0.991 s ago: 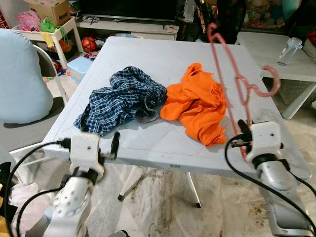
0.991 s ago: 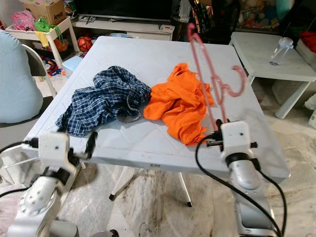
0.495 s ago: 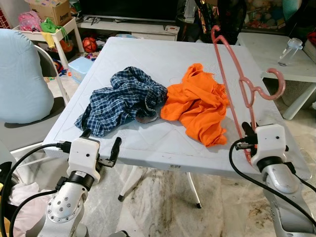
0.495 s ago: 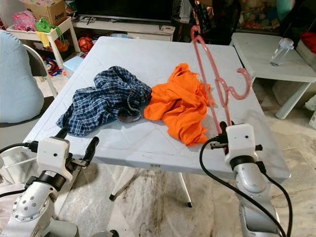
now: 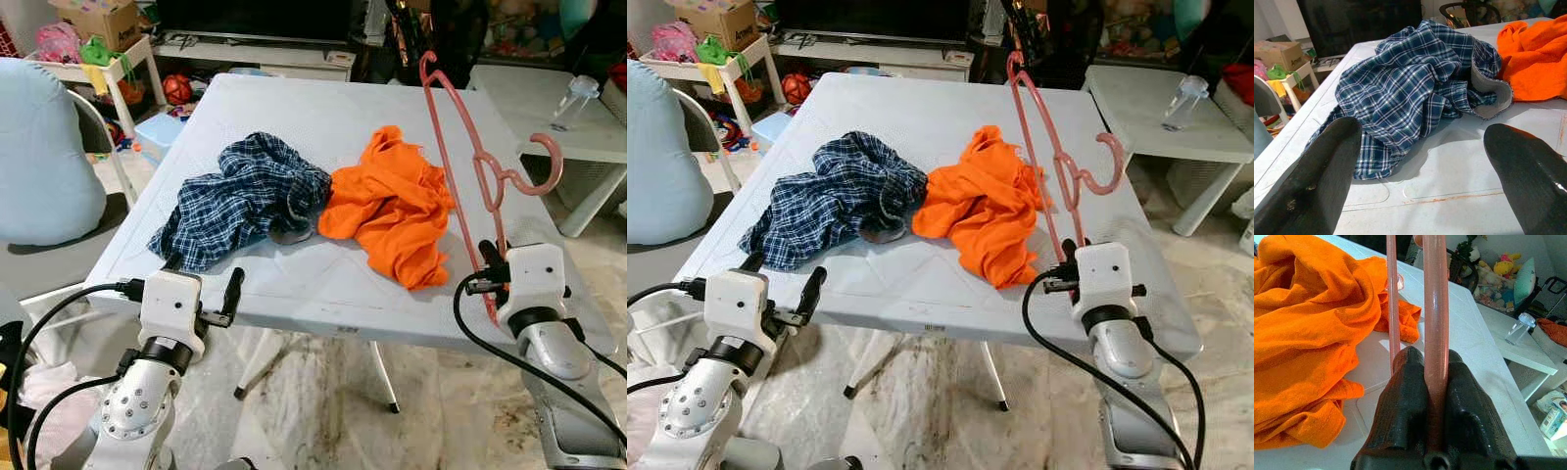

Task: Hang hanger

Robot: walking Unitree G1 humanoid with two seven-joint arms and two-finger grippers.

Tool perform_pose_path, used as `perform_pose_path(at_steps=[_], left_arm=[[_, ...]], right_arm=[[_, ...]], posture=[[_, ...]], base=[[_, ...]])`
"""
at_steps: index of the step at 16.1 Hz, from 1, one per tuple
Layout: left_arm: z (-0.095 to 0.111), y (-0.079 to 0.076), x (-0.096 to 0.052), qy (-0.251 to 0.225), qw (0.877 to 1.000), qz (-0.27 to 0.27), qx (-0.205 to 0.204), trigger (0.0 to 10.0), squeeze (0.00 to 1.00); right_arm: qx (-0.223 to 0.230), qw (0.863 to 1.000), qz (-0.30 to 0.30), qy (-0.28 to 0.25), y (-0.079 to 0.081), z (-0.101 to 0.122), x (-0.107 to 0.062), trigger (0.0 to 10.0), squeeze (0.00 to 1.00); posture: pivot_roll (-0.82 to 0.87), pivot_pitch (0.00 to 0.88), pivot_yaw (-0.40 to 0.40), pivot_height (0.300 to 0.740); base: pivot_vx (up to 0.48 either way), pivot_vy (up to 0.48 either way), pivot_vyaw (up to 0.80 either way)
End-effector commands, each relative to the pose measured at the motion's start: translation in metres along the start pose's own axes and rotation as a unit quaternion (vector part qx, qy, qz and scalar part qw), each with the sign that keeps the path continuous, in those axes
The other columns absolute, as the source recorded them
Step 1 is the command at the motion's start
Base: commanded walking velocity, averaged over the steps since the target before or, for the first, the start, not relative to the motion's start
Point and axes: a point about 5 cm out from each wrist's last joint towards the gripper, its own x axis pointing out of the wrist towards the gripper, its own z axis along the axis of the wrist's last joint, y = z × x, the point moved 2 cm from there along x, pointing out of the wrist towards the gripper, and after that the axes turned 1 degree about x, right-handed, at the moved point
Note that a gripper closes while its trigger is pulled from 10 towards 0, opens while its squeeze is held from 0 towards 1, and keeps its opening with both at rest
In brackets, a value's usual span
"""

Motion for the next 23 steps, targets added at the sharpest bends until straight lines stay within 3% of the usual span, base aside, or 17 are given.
perform_pose_path(at_steps=[1,23], left_arm=[[-0.0029,-0.0026,0.0022,0.004,1.0,-0.003,0.001,10.0,0.0],[-0.0007,-0.0058,0.0119,-0.003,1.0,0.001,-0.003,10.0,0.0]], right_arm=[[0.0,1.0,0.009,0.01,0.0026,-0.0034,0.0011,10.0,0.0],[0.007,1.0,0.017,0.008,0.0119,-0.0028,0.0086,10.0,0.0]], posture=[[0.1,0.061,-0.037,0.74],[0.1,0.083,-0.04,0.74]], base=[[0.0,0.0,0.0],[-0.284,0.0,0.0]])
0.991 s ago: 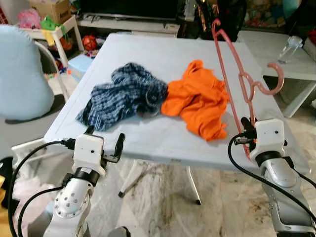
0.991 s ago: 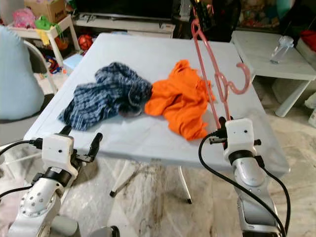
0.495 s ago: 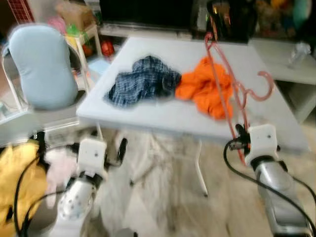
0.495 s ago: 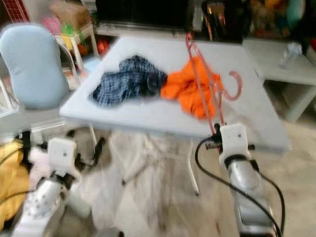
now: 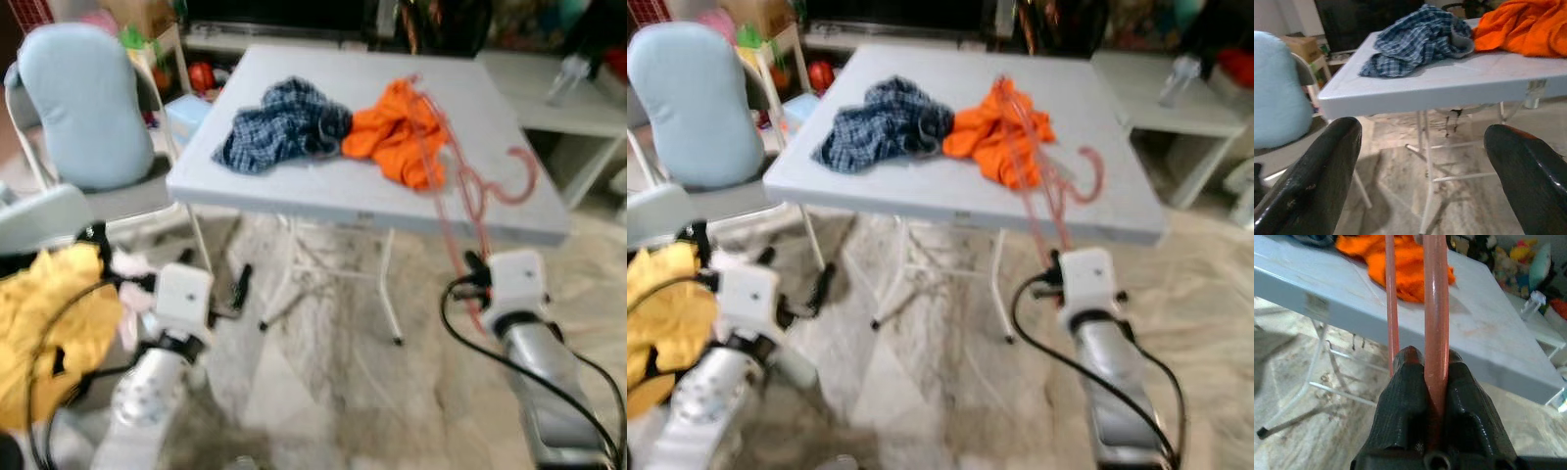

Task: Hang hanger

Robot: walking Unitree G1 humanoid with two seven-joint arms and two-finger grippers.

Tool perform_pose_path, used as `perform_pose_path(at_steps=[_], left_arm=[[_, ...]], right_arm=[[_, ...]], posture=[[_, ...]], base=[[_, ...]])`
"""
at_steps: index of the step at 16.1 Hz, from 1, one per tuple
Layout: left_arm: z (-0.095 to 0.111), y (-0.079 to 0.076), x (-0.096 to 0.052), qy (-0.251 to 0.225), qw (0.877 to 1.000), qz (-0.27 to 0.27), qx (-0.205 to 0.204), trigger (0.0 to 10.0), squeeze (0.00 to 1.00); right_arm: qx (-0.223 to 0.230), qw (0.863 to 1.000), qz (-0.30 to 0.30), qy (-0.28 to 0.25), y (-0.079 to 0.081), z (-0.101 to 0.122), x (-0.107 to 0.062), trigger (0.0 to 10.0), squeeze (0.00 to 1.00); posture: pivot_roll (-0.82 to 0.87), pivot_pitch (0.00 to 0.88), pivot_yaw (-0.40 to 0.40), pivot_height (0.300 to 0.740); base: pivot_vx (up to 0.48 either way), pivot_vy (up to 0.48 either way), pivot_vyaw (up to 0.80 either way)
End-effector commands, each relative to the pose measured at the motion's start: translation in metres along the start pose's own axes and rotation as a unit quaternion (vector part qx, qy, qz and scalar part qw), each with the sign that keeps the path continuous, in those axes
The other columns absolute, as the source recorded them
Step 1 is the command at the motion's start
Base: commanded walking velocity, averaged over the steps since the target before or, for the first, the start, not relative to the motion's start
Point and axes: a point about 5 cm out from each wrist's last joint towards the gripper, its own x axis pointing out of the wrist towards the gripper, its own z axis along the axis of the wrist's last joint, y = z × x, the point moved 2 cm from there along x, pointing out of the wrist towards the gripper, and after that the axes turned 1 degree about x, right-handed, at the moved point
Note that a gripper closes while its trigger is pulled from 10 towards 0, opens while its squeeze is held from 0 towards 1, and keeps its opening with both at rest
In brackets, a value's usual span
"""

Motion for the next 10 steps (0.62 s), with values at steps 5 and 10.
perform_pose_path(at_steps=[5,10], left_arm=[[0.0027,-0.0074,0.0012,-0.003,1.0,0.001,-0.021,10.0,0.0],[0.0024,-0.0117,0.0049,-0.002,0.999,0.008,-0.049,10.0,0.0]], right_arm=[[-0.003,1.0,-0.007,-0.005,-0.0053,0.0042,0.0007,10.0,0.0],[-0.018,1.0,-0.01,0.003,-0.0119,0.0012,-0.0033,10.0,0.0]], posture=[[0.09,0.098,-0.035,0.74],[0.08,0.085,-0.046,0.74]], base=[[0.0,0.0,0.0],[0.0,0.0,0.0]])
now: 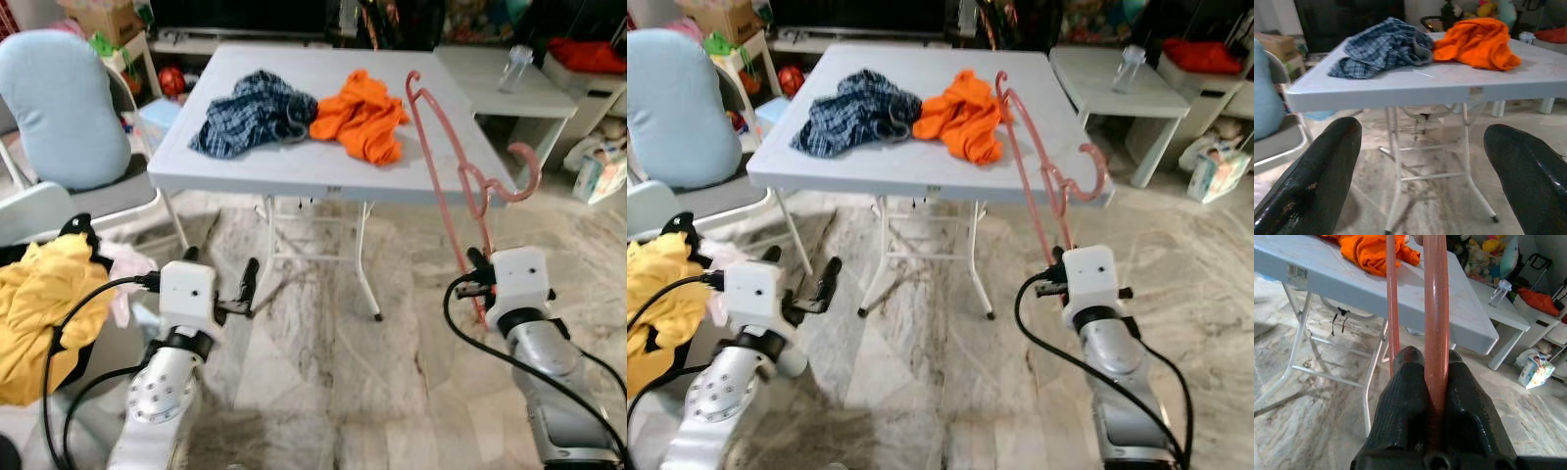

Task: Hang hanger

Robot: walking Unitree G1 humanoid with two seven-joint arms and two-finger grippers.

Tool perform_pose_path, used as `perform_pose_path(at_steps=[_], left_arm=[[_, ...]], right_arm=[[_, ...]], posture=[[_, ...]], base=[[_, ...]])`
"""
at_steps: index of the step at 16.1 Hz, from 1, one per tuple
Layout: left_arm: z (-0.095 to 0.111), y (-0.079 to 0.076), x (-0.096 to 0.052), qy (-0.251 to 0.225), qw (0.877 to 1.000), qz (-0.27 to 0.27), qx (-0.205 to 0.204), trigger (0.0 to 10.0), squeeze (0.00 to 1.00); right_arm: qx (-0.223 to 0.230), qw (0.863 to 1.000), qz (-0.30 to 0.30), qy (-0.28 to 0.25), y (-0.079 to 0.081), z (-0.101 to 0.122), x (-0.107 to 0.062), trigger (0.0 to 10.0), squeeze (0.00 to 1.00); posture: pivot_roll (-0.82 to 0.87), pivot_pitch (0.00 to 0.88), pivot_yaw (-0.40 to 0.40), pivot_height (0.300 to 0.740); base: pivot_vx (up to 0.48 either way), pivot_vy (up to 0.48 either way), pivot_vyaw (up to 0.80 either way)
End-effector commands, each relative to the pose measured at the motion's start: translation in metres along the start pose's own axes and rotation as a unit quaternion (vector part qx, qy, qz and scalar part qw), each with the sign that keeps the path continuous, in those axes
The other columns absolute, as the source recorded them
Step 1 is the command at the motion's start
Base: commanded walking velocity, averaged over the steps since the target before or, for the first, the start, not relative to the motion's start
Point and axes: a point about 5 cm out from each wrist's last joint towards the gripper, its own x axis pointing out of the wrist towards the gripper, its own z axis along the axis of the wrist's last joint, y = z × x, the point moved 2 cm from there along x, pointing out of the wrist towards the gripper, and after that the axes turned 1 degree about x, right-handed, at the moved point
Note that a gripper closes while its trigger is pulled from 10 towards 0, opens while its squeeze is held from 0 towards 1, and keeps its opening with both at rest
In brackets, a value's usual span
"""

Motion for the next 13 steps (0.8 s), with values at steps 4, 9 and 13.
perform_pose_path(at_steps=[4,9,13], left_arm=[[-0.002,0.007,0.006,0.007,1.0,0.013,-0.009,10.0,0.0],[-0.006,0.009,0.007,0.014,0.999,0.018,-0.026,10.0,0.0],[-0.004,0.007,0.011,0.01,0.999,0.009,-0.031,10.0,0.0]], right_arm=[[0.001,1.0,-0.003,0.006,0.001,-0.001,-0.003,10.0,0.0],[0.003,1.0,-0.004,0.013,0.002,-0.006,-0.009,10.0,0.0],[0.005,1.0,-0.003,0.01,0.005,-0.004,-0.005,10.0,0.0]], posture=[[0.08,0.072,-0.033,0.74],[0.07,0.062,-0.025,0.74],[0.07,0.059,-0.027,0.74]], base=[[0.0,0.0,-0.2],[0.0,0.0,-0.8],[0.0,0.0,-0.8]])
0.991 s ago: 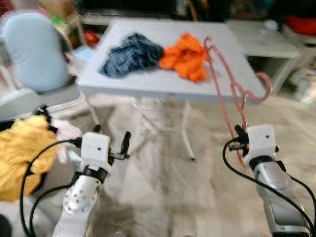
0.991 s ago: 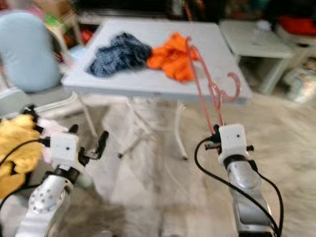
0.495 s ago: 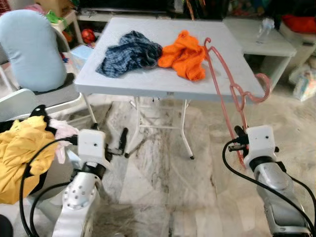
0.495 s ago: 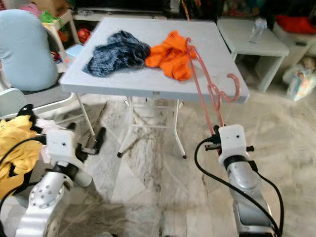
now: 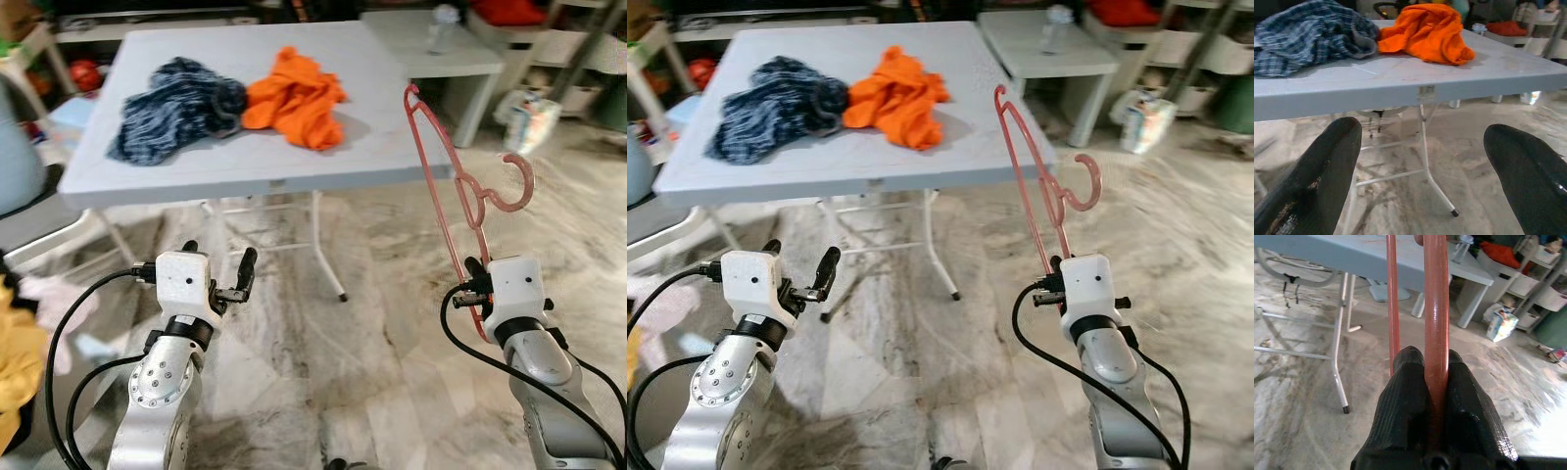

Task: Hang hanger

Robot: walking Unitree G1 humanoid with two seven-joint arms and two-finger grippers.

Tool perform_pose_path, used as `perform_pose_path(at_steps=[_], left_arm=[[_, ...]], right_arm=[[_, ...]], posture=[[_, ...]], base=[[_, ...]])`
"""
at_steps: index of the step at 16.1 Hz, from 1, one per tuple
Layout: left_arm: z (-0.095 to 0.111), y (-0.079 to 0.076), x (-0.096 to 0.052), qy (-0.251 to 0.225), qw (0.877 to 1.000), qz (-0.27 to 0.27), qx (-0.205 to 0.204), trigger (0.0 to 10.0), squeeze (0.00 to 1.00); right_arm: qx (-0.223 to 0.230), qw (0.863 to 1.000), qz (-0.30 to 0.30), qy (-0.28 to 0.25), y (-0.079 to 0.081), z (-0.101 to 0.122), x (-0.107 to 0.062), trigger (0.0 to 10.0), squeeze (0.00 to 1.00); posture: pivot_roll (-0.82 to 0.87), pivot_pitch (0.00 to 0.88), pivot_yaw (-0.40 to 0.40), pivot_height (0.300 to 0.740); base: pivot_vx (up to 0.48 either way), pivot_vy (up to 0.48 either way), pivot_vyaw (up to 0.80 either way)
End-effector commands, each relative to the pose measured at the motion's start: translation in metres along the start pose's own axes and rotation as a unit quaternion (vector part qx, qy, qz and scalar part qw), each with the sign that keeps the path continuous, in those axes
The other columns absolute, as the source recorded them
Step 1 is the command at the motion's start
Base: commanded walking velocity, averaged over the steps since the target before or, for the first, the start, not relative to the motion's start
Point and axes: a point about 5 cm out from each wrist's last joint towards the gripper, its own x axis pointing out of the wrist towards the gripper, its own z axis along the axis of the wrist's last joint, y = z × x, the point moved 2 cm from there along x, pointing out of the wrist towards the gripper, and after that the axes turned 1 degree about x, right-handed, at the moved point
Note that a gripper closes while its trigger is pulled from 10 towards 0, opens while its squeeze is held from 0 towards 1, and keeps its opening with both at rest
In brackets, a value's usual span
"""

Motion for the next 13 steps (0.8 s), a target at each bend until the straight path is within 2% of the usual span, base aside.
perform_pose_path(at_steps=[1,4,5,13], left_arm=[[-0.0038,0.0025,0.0014,0.012,1.0,0.007,0.0,10.0,0.0],[-0.0113,0.006,0.0028,0.041,0.998,0.035,-0.025,10.0,0.0],[-0.0097,0.0052,0.0039,0.035,0.999,0.028,-0.023,10.0,0.0],[-0.0122,0.0032,0.0051,0.048,0.998,0.024,-0.039,10.0,0.0]], right_arm=[[0.002,1.0,-0.004,-0.006,-0.0001,0.0052,0.0022,10.0,0.0],[0.004,1.0,-0.002,-0.004,0.0016,0.0043,0.0022,10.0,0.0],[0.005,1.0,-0.002,-0.004,0.0021,0.0049,0.0027,10.0,0.0],[0.003,1.0,-0.003,-0.005,0.0019,0.0078,0.0044,10.0,0.0]], posture=[[0.07,0.06,-0.029,0.74],[0.07,0.067,-0.032,0.74],[0.07,0.073,-0.031,0.74],[0.06,0.075,-0.031,0.74]], base=[[0.0,0.0,-0.8],[0.0,0.0,-0.8],[0.0,0.0,-0.8],[0.0,0.286,-0.8]])
